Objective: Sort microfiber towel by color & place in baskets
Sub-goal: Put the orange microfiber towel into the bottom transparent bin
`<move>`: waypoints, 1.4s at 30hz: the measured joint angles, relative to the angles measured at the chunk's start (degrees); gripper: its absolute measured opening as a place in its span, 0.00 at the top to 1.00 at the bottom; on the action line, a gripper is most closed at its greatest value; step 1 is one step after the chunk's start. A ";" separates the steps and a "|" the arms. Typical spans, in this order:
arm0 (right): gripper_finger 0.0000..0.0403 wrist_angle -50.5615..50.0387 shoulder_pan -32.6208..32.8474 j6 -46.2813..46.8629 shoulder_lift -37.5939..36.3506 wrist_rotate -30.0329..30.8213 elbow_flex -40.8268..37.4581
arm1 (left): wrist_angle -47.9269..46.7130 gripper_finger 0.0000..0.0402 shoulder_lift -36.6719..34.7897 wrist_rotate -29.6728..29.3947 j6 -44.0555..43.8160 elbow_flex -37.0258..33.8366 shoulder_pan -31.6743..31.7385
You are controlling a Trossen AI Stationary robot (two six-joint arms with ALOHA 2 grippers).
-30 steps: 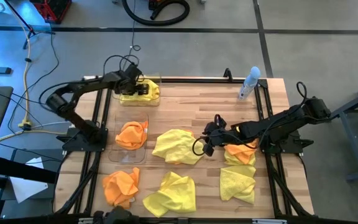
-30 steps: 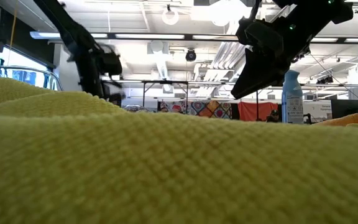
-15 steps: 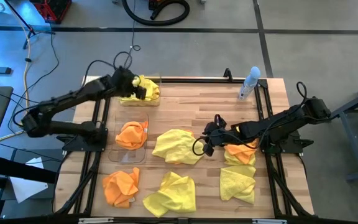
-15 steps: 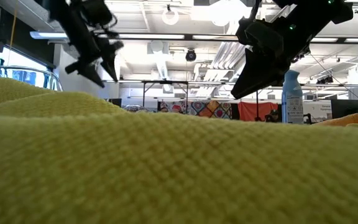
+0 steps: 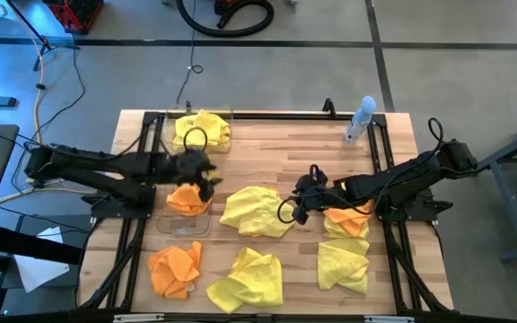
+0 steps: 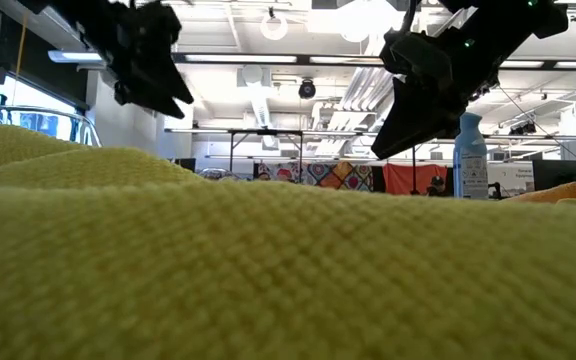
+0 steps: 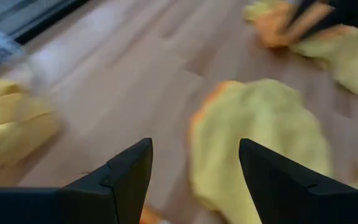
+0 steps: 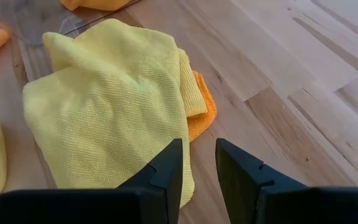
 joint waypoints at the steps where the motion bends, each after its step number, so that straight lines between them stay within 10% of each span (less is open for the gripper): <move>1: 0.78 0.00 0.00 0.10 0.00 -0.02 0.00 | 1.14 0.43 0.00 0.00 0.08 -0.32 -1.67; 8: 0.78 -0.01 0.00 0.04 0.00 0.02 0.00 | -1.24 0.43 0.00 -1.12 -3.09 0.40 -12.34; 27: 0.78 -4.20 0.07 0.99 0.00 0.04 0.00 | -22.64 0.43 9.12 -3.83 -54.11 17.62 -37.50; 42: 0.78 -4.07 0.68 3.75 0.00 -0.60 0.00 | -38.74 0.43 32.29 16.55 -86.08 29.91 -49.48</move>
